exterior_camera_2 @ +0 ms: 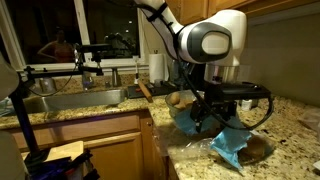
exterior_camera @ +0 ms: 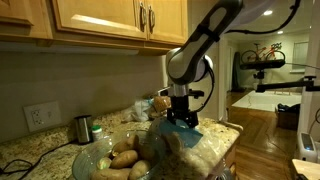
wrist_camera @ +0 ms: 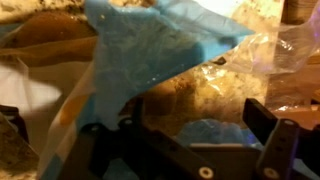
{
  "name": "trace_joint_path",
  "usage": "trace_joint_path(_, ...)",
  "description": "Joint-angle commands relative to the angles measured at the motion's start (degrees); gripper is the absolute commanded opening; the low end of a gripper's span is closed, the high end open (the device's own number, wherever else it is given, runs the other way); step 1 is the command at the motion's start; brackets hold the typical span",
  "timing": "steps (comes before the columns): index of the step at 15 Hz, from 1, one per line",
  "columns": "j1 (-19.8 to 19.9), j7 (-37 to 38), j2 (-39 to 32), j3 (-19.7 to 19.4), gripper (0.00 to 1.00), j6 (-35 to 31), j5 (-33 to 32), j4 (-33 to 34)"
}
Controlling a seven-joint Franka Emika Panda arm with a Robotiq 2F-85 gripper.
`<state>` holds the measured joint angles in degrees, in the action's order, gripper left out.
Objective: Remove some potatoes from the plastic and put them into the bowl
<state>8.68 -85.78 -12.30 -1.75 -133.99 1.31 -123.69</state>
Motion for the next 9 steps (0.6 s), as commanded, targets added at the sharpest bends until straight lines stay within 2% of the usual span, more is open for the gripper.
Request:
trace_joint_path(1, 0.42, -6.56, 1.07, 0.48, 1.00, 5.97, -0.42, 1.05)
trace_joint_path(5, -0.10, -10.35, -0.18, -0.30, 1.00, 9.04, -4.66, 3.61)
trace_joint_path(9, -0.20, -12.00, -1.14, -0.51, 1.00, 8.74, -7.79, 5.43)
